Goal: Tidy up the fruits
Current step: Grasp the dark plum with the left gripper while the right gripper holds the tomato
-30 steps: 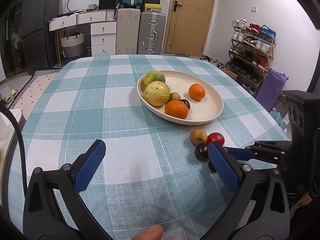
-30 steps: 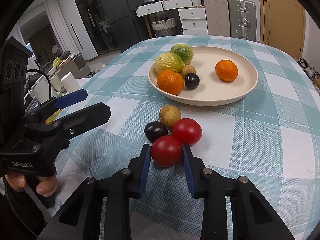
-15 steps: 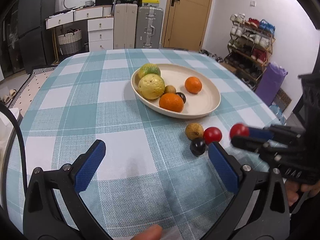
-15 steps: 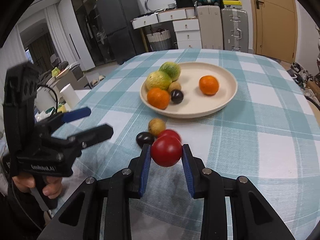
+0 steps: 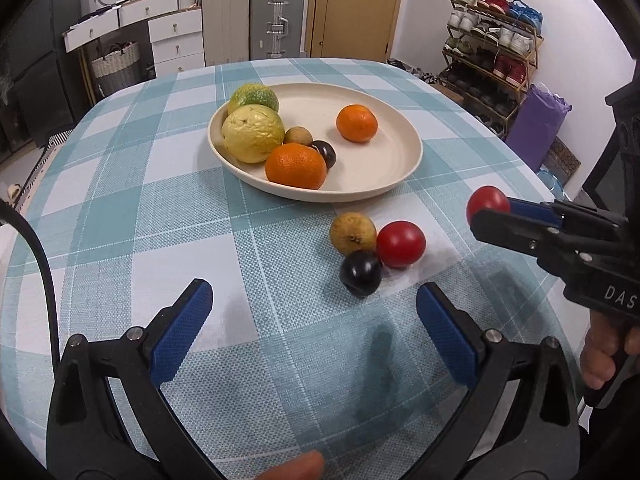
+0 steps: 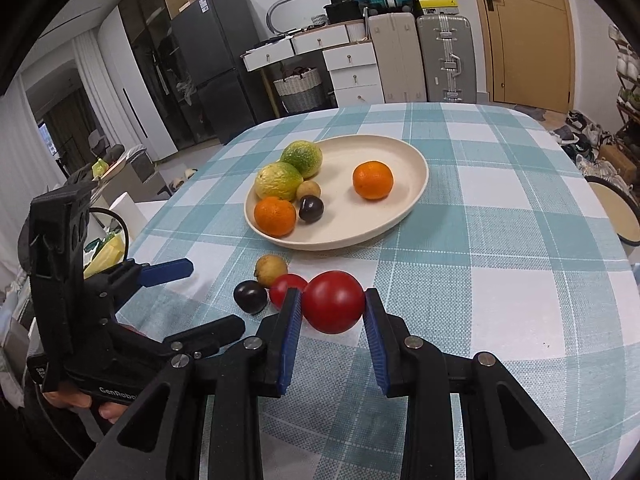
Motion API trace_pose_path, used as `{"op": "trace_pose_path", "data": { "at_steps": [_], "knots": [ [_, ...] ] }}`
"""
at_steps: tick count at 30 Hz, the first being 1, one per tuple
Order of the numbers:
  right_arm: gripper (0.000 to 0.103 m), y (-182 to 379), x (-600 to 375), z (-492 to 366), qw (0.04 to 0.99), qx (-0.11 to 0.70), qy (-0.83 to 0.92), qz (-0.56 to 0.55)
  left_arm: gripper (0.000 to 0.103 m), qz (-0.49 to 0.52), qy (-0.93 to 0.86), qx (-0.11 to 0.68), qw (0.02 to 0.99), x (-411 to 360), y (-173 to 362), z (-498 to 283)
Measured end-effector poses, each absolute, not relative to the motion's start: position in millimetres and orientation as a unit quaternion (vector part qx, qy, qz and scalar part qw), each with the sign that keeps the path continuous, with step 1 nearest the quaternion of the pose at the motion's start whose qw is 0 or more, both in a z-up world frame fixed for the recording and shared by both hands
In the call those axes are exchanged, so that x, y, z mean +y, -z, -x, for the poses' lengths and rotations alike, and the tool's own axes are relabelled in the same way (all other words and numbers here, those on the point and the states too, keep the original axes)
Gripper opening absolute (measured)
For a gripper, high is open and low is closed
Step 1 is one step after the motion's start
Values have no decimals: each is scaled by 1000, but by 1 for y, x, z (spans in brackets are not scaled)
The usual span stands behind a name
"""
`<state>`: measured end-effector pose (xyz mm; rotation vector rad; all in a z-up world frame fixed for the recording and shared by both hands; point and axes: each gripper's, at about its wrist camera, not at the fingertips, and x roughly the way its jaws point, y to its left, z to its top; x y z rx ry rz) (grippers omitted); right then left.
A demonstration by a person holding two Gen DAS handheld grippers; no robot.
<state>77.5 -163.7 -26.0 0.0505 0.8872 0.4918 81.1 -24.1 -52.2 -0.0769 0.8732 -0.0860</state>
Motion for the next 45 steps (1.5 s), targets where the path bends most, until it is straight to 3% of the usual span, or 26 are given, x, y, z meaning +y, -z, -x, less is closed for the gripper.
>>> {"op": "trace_pose_path", "data": {
  "at_steps": [7,15,29,45],
  "knots": [
    [32,26,-166,-78,874,425,-234,-25,83,48,46,441,895,-23,59,-93],
    [32,24,-171,-79,876,423,-231,-29,69,26,55,440,896,-32,59,-100],
    [32,22,-172,-79,876,422,-231,-29,22,18,97,429,898,-40,55,-92],
    [32,20,-172,-75,880,411,-235,-30,22,18,110,393,913,-38,36,-77]
  ]
}}
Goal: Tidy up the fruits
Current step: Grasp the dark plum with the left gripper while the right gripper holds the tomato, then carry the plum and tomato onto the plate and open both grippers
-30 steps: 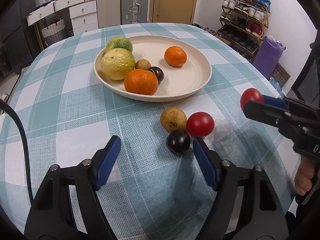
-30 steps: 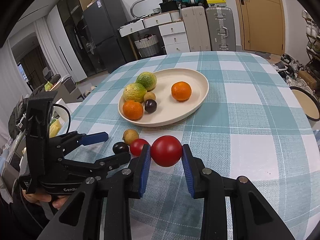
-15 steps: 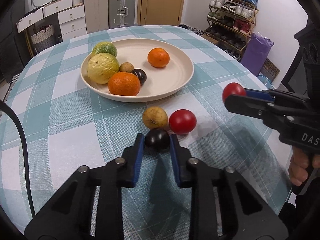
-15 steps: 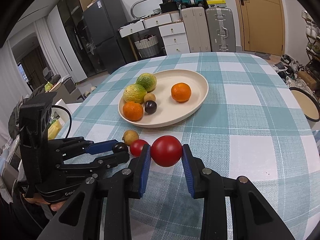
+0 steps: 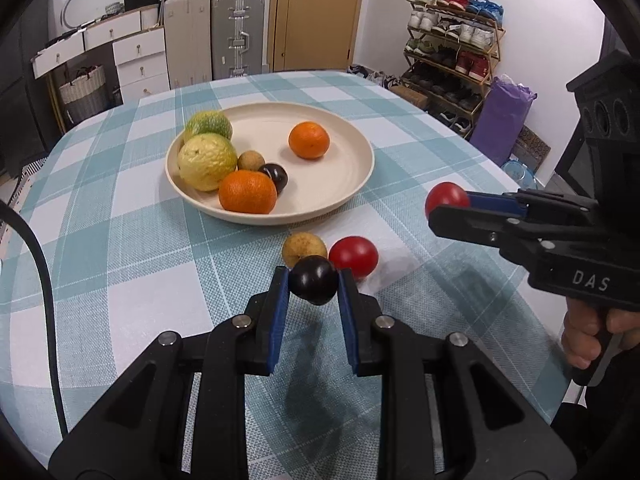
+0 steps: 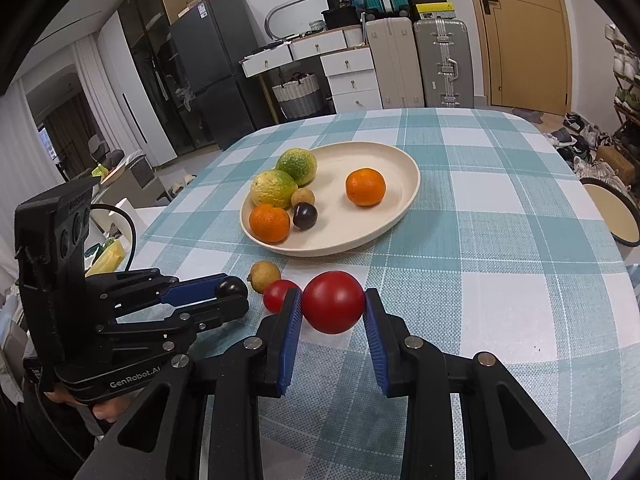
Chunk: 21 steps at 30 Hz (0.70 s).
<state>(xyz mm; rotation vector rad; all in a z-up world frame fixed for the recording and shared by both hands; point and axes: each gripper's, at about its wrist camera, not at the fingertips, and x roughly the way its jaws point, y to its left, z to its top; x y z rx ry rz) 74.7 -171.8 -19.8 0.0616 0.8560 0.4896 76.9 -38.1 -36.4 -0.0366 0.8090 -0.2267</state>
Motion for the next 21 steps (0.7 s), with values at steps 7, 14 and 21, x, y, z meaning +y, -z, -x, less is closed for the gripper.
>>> {"op": "trace_pose_path", "data": {
  "at_steps": [7,14,21],
  "knots": [
    [32,16,-172,-76,885,400,-237,-33,22,23,104,366,924,-36,22,-76],
    [32,13,-171,-83,887,391,-242,-38,22,33,94,347,932,-29,7,-88],
    [32,10,-169,-97,890,381,-245,-51,22,30,94,332,938,-29,-1,-108]
  ]
}}
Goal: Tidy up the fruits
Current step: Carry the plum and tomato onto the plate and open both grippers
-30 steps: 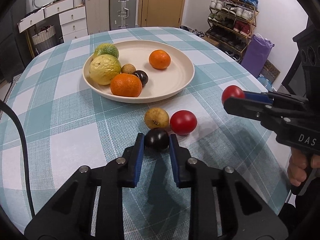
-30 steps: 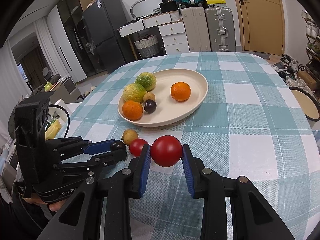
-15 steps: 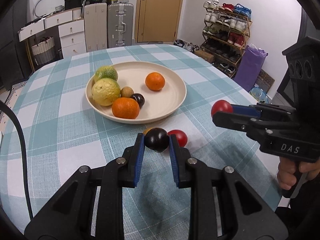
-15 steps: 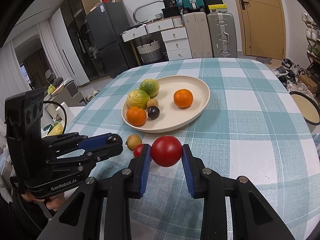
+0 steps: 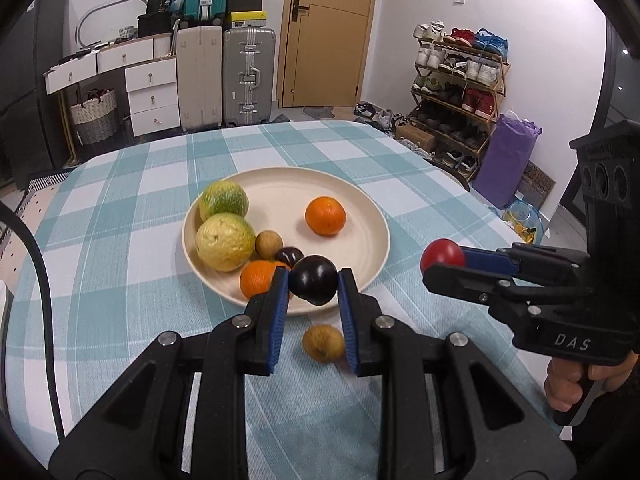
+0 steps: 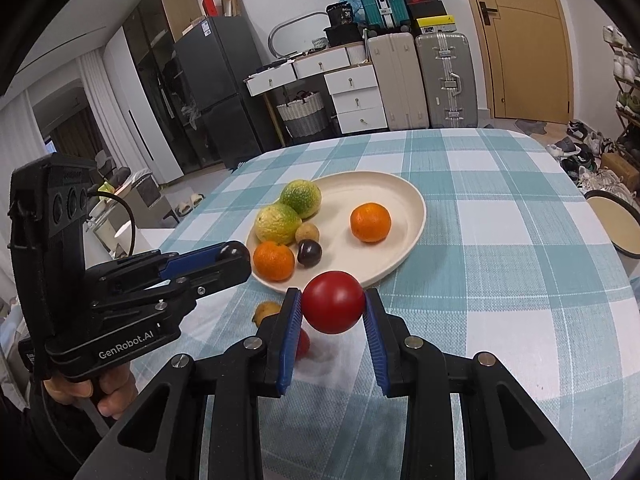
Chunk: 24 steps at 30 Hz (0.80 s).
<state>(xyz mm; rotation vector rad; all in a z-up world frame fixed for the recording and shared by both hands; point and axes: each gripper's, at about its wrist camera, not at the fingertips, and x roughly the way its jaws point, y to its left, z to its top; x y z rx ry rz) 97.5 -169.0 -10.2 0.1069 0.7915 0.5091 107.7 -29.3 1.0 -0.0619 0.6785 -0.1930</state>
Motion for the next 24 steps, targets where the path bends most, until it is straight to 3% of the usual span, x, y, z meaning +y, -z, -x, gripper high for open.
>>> {"op": "trace_pose_path", "data": {
  "at_steps": [24],
  "knots": [
    [32,27,-164,-146,893,385,-220,-69,22,14,102,347,932,-43,25,-154]
  ]
}}
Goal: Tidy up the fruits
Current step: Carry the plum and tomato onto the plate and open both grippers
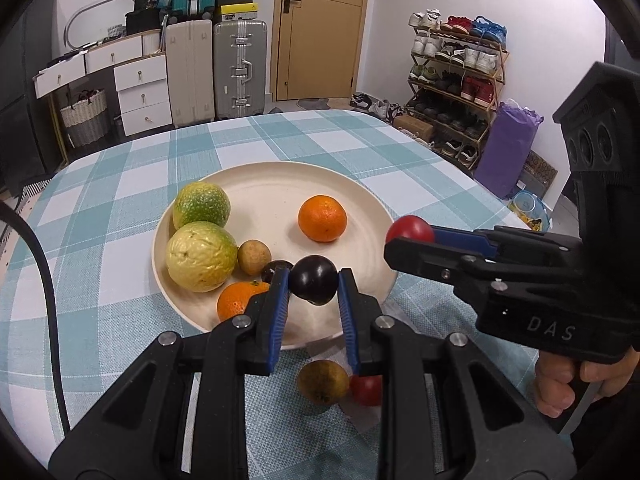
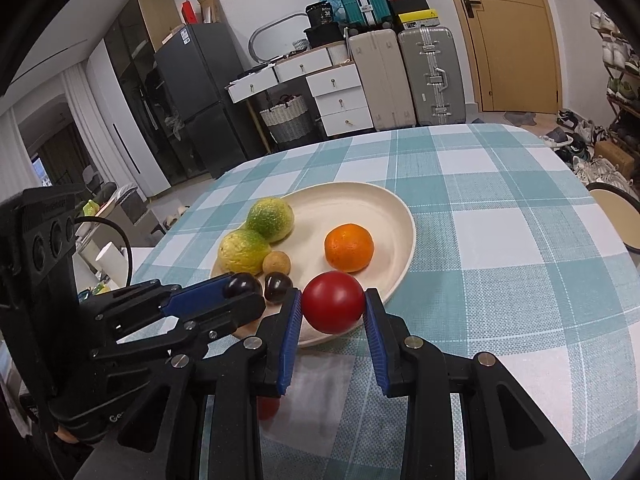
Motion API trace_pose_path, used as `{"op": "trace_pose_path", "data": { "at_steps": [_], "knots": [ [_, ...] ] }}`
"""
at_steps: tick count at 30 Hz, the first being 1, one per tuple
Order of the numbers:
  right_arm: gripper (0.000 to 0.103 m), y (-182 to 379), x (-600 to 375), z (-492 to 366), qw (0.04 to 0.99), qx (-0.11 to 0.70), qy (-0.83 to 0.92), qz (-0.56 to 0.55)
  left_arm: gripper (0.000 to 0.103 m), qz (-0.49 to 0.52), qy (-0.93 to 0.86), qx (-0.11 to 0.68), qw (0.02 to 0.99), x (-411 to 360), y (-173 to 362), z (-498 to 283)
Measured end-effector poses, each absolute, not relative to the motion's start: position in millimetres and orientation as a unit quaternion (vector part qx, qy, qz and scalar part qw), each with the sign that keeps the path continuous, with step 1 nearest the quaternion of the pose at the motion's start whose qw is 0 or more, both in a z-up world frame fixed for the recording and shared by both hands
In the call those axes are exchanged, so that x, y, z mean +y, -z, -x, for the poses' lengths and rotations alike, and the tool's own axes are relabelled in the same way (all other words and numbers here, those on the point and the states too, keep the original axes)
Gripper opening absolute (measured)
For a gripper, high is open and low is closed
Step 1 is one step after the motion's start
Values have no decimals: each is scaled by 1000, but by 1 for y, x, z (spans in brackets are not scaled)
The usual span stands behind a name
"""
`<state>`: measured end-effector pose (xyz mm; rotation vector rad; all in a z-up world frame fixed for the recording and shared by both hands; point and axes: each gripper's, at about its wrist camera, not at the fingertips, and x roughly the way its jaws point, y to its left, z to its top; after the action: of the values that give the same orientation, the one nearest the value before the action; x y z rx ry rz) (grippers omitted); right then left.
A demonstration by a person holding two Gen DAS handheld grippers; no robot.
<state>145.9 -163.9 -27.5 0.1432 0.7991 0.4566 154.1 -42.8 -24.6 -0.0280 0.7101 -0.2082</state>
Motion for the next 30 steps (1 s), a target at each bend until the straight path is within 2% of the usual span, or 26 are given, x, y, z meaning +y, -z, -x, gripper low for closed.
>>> {"op": "trace_pose_path", "data": {
  "at_steps": [25,30],
  "knots": [
    [32,34,-163,-159,901,382,-195,-72,22,15,94,350,932,-44,31,-159],
    [49,29,-170,-157,906,372,-186,-81,22,21,89,349,933,-40,29,-157]
  ]
}}
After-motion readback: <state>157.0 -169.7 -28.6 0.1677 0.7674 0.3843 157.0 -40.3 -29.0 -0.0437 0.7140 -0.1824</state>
